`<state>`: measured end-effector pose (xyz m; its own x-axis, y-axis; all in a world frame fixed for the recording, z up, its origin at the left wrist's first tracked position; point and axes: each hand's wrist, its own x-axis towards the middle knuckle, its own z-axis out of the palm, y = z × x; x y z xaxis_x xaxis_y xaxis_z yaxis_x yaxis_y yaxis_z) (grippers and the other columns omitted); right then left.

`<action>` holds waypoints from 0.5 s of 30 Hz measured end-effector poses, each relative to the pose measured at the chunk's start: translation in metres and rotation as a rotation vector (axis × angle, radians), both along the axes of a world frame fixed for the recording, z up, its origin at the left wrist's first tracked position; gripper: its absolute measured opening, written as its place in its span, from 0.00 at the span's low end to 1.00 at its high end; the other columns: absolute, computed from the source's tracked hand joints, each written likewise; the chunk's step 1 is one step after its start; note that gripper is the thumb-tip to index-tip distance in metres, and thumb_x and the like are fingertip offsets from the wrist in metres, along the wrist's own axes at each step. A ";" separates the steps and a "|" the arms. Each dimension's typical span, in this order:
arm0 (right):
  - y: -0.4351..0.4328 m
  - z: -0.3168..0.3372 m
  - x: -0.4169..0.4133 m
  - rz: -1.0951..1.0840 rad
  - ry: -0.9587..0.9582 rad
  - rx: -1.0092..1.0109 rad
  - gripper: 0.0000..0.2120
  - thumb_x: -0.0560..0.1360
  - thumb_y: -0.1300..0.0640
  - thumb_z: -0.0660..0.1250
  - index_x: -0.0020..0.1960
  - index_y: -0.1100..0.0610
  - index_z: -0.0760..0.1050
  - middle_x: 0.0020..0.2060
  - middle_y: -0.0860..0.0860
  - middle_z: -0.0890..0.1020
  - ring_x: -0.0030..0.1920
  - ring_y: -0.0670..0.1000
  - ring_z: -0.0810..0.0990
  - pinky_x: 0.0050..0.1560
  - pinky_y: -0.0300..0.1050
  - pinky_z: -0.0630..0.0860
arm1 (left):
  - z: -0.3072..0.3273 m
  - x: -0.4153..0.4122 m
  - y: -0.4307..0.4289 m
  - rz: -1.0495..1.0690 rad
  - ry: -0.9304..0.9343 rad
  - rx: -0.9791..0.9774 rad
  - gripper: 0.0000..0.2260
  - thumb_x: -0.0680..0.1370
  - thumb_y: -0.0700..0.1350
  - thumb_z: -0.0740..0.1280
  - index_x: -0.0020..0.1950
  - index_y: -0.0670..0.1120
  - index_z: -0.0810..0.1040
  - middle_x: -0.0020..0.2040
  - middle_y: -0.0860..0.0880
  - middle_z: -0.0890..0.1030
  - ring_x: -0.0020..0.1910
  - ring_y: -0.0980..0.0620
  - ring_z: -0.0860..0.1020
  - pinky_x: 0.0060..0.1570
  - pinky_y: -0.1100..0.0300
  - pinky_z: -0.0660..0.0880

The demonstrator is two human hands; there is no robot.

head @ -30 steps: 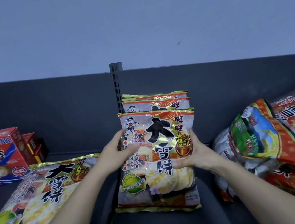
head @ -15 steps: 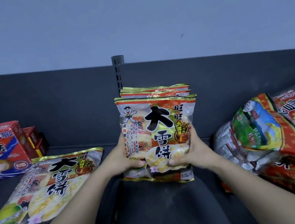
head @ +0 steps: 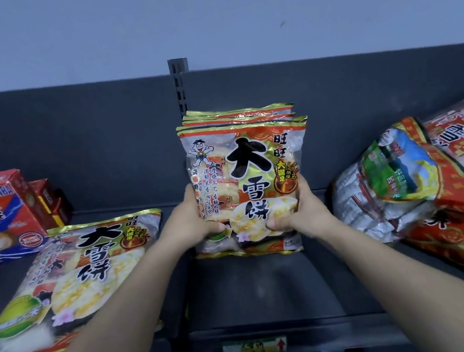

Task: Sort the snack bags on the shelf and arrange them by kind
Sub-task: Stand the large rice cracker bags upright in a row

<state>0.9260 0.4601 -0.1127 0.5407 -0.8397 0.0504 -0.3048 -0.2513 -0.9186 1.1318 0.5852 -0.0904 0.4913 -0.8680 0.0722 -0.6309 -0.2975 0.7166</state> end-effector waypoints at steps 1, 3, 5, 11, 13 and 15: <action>0.005 0.000 -0.001 -0.043 0.010 -0.025 0.68 0.48 0.44 0.84 0.77 0.43 0.48 0.67 0.43 0.74 0.66 0.50 0.75 0.67 0.55 0.72 | 0.000 -0.001 0.003 0.018 -0.021 0.009 0.42 0.68 0.45 0.79 0.74 0.48 0.57 0.64 0.49 0.77 0.62 0.47 0.75 0.57 0.56 0.71; 0.019 0.007 -0.005 -0.141 0.040 -0.098 0.68 0.54 0.45 0.84 0.79 0.46 0.41 0.75 0.48 0.63 0.74 0.53 0.64 0.72 0.55 0.64 | 0.002 -0.006 0.012 0.048 -0.096 0.044 0.43 0.68 0.47 0.78 0.75 0.46 0.56 0.65 0.46 0.76 0.62 0.45 0.75 0.60 0.52 0.73; 0.029 0.015 -0.013 -0.224 0.065 -0.236 0.65 0.60 0.48 0.83 0.79 0.50 0.38 0.78 0.50 0.53 0.77 0.52 0.54 0.75 0.54 0.57 | 0.006 -0.011 0.024 0.081 -0.214 0.053 0.40 0.70 0.49 0.76 0.75 0.43 0.58 0.68 0.44 0.73 0.65 0.44 0.72 0.62 0.50 0.71; 0.078 0.036 -0.017 -0.339 0.088 -0.815 0.42 0.70 0.51 0.76 0.77 0.56 0.57 0.75 0.56 0.61 0.75 0.56 0.58 0.72 0.54 0.59 | 0.023 -0.008 0.080 0.266 -0.521 -0.014 0.23 0.75 0.49 0.70 0.68 0.43 0.74 0.67 0.43 0.74 0.66 0.42 0.71 0.65 0.50 0.69; 0.100 0.039 -0.009 -0.242 0.047 -0.919 0.33 0.70 0.54 0.75 0.72 0.57 0.68 0.70 0.56 0.69 0.72 0.57 0.64 0.69 0.56 0.63 | 0.025 0.000 0.105 0.367 -0.571 0.005 0.19 0.75 0.49 0.68 0.65 0.45 0.77 0.65 0.43 0.76 0.64 0.41 0.72 0.61 0.48 0.72; 0.120 0.039 0.003 -0.070 0.081 -0.901 0.25 0.72 0.54 0.73 0.68 0.56 0.73 0.65 0.53 0.74 0.69 0.55 0.67 0.68 0.56 0.66 | 0.026 0.007 0.131 0.460 -0.601 0.134 0.20 0.77 0.52 0.66 0.67 0.47 0.75 0.67 0.44 0.74 0.66 0.41 0.71 0.62 0.47 0.70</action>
<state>0.9288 0.5801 -0.0741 0.5204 -0.5315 0.6684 -0.4014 -0.8431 -0.3578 1.1384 0.7160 -0.0648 0.7147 -0.6057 0.3498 -0.6921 -0.6846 0.2285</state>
